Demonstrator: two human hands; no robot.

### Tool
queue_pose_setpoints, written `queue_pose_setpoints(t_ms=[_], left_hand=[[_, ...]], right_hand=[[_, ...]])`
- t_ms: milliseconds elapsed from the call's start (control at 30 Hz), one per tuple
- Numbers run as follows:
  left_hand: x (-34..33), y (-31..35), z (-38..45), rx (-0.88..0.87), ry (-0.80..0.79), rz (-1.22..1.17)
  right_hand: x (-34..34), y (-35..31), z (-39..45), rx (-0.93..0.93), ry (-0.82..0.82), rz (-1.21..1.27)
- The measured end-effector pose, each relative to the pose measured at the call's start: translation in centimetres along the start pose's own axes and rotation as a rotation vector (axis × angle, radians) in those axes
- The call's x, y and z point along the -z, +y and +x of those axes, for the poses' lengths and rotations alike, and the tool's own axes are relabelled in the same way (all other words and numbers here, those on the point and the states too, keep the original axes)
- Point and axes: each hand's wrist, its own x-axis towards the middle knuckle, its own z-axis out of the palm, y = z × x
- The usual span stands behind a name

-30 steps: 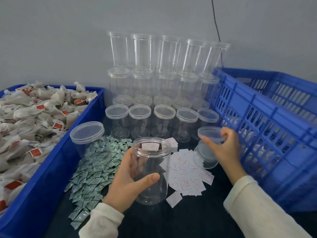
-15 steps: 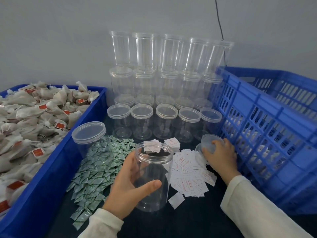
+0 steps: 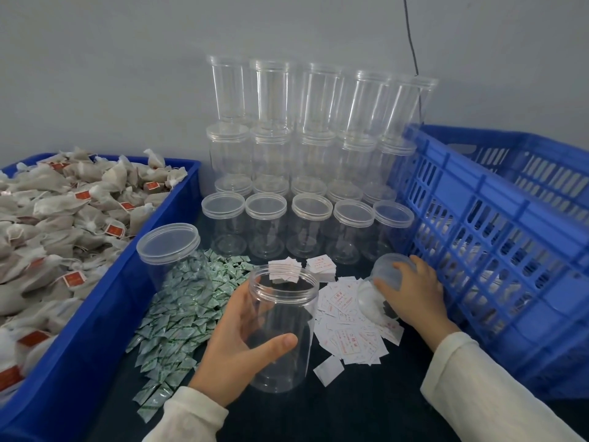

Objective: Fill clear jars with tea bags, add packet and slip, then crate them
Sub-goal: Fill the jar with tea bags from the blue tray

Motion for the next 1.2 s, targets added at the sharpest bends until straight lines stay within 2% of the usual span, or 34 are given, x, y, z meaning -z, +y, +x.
queue_pose_setpoints(t_ms=[133,300,433,567,800,933,1033,1200], left_hand=[[0.2,0.1,0.0,0.009,0.022,0.006],[0.5,0.0,-0.2,0.022,0.057,-0.006],[0.7,0.5,-0.3,0.01,0.091,0.009],[1.3,0.9,-0.6,0.014,0.177,0.036],[3.3,2.6,-2.0,-0.022,0.312,0.141],[5.2,4.4,-3.6,-0.057,0.412,0.171],[7.0,5.5,-4.8,-0.08,0.501,0.176],[9.2,7.6,-6.2,-0.143,0.591,0.263]], right_hand=[[0.7,0.0,0.0,0.025,0.025,0.037],[1.7,-0.3,0.0,0.031,-0.03,0.047],[3.2,-1.2,-0.1,0.07,0.057,0.158],[5.8,-4.2,0.1,0.226,0.14,0.23],[9.3,-16.4,-1.1,0.62,0.131,0.385],[10.4,-25.4,-2.3,0.86,0.016,0.455],[9.9,-31.6,-3.0,1.004,-0.078,0.408],[7.1,-39.4,-3.9,1.106,-0.23,0.304]])
